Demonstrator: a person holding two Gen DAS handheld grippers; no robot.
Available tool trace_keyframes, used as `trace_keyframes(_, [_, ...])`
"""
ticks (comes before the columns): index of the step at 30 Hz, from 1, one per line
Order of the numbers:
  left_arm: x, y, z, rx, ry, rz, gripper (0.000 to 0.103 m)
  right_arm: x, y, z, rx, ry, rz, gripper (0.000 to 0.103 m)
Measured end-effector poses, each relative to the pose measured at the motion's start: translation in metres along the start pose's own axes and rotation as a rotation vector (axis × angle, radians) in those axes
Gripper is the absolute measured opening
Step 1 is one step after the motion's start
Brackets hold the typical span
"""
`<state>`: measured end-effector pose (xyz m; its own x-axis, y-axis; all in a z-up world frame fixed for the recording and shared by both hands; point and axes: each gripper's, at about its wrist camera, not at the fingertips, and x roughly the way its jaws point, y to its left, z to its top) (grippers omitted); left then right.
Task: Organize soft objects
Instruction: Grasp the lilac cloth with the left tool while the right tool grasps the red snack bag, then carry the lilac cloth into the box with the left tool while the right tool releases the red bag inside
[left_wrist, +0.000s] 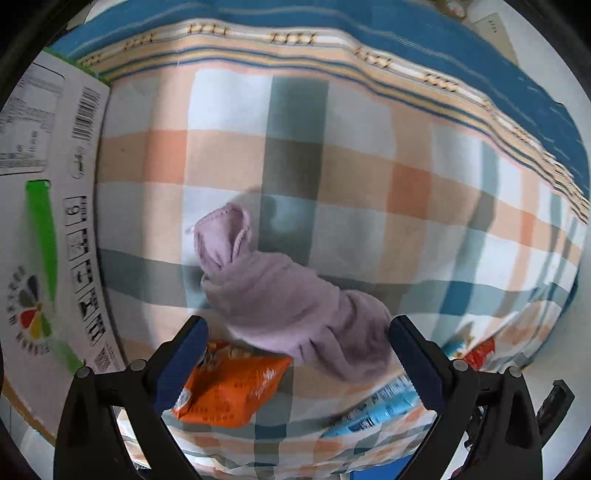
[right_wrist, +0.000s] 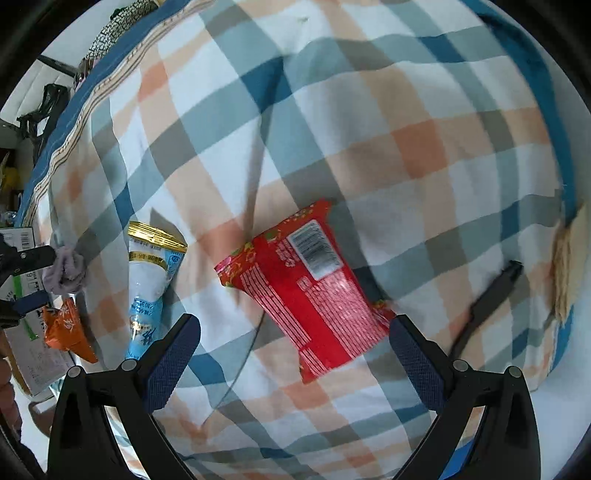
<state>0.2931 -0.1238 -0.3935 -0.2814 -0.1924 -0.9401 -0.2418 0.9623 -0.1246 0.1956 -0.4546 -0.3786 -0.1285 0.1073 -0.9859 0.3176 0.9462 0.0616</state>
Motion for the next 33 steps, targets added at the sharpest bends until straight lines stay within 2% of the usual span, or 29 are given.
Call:
trace_keyframes(2, [0.008, 0.001, 0.000, -0.005, 0.008, 0.002, 0.099, 0.010, -0.001, 0.004, -0.008, 0.021, -0.005, 0.103])
trace_keyframes(3, [0.011, 0.001, 0.000, -0.005, 0.006, -0.003, 0.094, 0.013, -0.001, 0.004, -0.013, 0.028, -0.014, 0.103])
trace_keyframes(4, [0.014, 0.000, -0.001, -0.007, 0.005, -0.010, 0.075, 0.016, -0.001, 0.006, -0.017, 0.030, -0.025, 0.103])
trace_keyframes(7, [0.020, 0.000, -0.006, -0.003, -0.006, -0.010, 0.061, 0.026, -0.006, 0.007, -0.012, 0.050, -0.026, 0.101])
trace_keyframes(10, [0.017, -0.009, -0.015, 0.038, -0.035, -0.004, 0.043, 0.033, -0.013, 0.007, -0.007, 0.066, -0.045, 0.085])
trace_keyframes(13, [0.014, -0.021, -0.025, 0.099, -0.065, 0.023, 0.034, 0.034, -0.019, 0.004, 0.001, 0.058, -0.056, 0.072])
trace_keyframes(18, [0.013, -0.034, -0.038, 0.158, -0.115, 0.069, 0.029, 0.032, -0.014, -0.003, -0.009, 0.056, -0.064, 0.060])
trace_keyframes(24, [0.008, -0.059, -0.063, 0.233, -0.176, 0.099, 0.027, 0.017, -0.007, -0.025, 0.002, 0.039, -0.068, 0.053])
trace_keyframes(29, [-0.005, -0.070, -0.082, 0.271, -0.220, 0.078, 0.027, -0.007, -0.001, -0.038, -0.001, -0.002, -0.060, 0.052])
trace_keyframes(33, [-0.026, -0.070, -0.106, 0.300, -0.256, 0.026, 0.027, -0.034, 0.001, -0.056, -0.014, -0.047, -0.030, 0.052])
